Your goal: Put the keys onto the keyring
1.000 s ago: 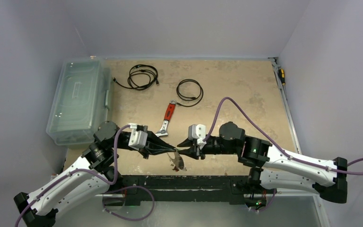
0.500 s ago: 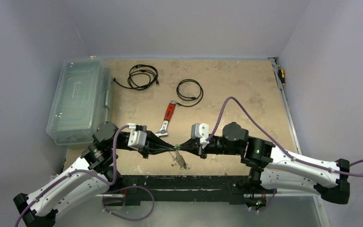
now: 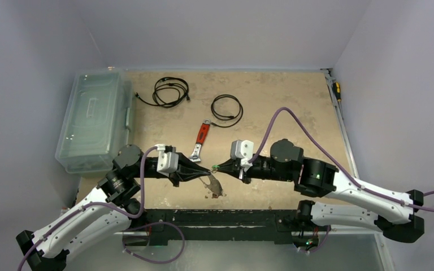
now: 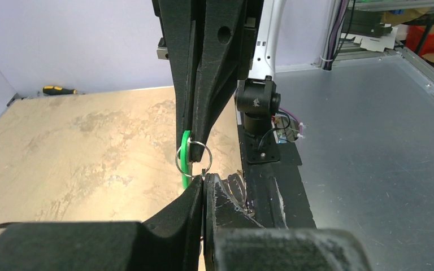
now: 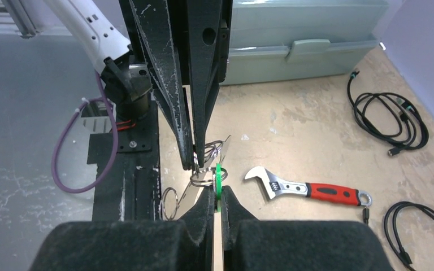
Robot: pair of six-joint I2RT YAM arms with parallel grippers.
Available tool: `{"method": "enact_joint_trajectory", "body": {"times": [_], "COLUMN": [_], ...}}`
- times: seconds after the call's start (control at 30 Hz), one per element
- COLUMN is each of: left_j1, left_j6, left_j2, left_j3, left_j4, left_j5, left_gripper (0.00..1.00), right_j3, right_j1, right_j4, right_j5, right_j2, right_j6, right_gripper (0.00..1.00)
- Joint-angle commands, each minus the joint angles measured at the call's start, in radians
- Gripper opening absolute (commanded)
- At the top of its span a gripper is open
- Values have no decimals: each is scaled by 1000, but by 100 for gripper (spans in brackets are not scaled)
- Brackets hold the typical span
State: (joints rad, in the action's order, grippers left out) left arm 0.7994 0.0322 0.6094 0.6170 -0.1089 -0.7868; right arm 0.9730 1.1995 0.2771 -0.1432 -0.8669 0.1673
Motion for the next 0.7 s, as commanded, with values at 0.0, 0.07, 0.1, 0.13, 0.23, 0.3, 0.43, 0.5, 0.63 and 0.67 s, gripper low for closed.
{"method": "enact_joint_trajectory", "body": {"times": [0.0,0.07,0.1,0.13,0.23,0.3,0.43,0.5,0.63,0.67], "left_j1": [-4,-6,-7,-8,-8,-10,-11,-14,-23,-24], "left_j6": [-24,-24,-24,-24,-26,-28,-28,-28,-28,-28], "left_j2": [-3,-3,-3,-3,-8,-10,-18,-25,-40,-46], "left_j3": [37,38,38,39,40,40,42,43,43,41], "left_j4": [0,2,3,4,9,13,20,20,18,18], "left_j5": [41,43,44,46,57,66,91,105,126,136], "left_gripper": [0,0,0,0,0,0,0,0,0,0], "right_j3": [74,86,88,89,79,68,46,29,-10,-22], "right_j1": [2,2,2,2,2,2,2,2,2,2], "right_j4": [47,66,69,72,68,61,71,65,49,47], "right_j5": [4,4,8,16,44,49,81,94,97,97], "right_j2": [-32,-57,-65,-72,-72,-63,-51,-52,-85,-98], "right_j6": [27,28,29,30,30,26,7,-10,-60,-73], "right_gripper": [0,0,0,0,0,0,0,0,0,0]}}
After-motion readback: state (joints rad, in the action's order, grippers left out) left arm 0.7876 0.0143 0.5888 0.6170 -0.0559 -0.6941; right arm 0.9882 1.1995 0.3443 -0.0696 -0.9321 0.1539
